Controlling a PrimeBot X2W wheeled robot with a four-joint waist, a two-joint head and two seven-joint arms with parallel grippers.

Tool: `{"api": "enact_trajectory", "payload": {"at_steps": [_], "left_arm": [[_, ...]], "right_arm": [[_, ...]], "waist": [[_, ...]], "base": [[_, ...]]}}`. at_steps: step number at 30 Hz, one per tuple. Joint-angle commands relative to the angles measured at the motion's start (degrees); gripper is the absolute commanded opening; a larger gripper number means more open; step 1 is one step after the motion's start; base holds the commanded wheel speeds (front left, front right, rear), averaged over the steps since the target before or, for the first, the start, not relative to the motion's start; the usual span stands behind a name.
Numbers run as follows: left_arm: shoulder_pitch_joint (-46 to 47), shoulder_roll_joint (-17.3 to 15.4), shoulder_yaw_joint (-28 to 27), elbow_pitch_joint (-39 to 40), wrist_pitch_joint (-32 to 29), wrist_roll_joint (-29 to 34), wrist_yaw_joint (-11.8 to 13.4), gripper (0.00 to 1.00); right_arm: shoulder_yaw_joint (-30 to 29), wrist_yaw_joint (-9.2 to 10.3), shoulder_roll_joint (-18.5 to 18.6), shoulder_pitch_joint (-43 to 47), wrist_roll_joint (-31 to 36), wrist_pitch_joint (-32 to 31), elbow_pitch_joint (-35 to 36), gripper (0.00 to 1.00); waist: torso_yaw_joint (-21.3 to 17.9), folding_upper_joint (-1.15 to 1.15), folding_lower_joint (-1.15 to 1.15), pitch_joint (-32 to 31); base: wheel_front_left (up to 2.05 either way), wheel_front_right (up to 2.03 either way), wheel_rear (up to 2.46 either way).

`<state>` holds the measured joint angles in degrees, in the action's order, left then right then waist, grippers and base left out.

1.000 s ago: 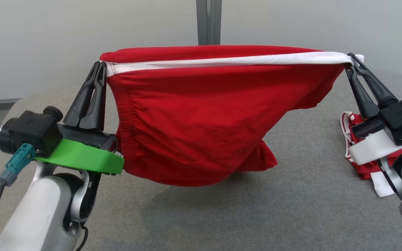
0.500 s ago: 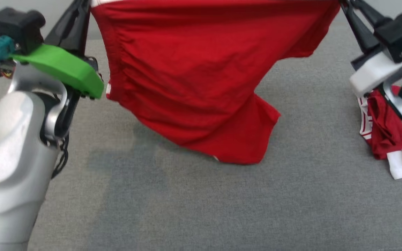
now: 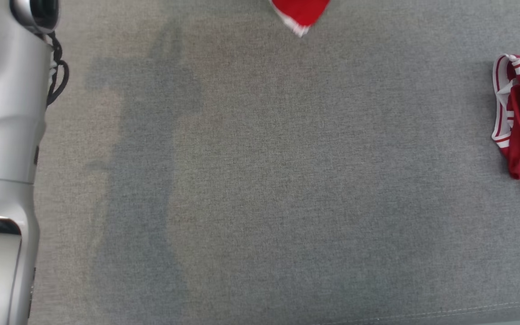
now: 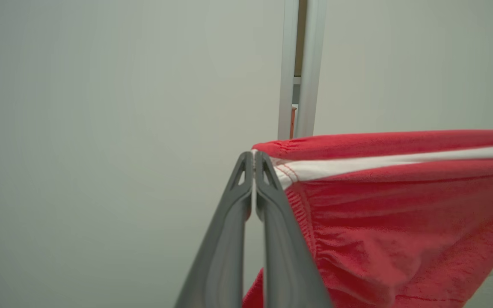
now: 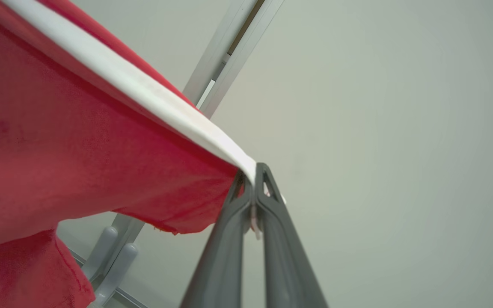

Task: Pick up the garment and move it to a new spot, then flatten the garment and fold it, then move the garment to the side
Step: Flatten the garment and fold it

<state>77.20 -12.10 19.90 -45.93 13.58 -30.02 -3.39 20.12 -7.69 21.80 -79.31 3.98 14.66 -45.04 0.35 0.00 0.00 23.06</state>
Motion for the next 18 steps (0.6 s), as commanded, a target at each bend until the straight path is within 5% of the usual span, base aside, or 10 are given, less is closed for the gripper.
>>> {"api": "enact_trajectory", "payload": {"at_steps": [1,7,18], "left_arm": [[1.0,-0.9,-1.3,-1.9,1.0,0.3,0.0,0.00],[-5.1,3.1,-3.9,0.4,1.6,1.4,-1.9,0.00],[-28.3,4.3,-3.0,9.2,1.6,10.6,-3.9,0.00]], "right_arm": [[-3.4,0.42,1.1,-0.5,1.6,0.2,-1.8,0.00],[-6.8,0.45,-1.2,7.5,4.9,0.4,0.4,0.00],[-0.6,0.27,-1.1,29.5,-0.5,0.4,6.4,0.00]], "waist": [[0.3,0.00,0.00,1.4],[1.7,0.00,0.00,0.5],[3.5,0.00,0.00,-6.6]], "base": [[0.00,0.00,0.00],[0.00,0.00,0.00],[0.00,0.00,0.00]]}}
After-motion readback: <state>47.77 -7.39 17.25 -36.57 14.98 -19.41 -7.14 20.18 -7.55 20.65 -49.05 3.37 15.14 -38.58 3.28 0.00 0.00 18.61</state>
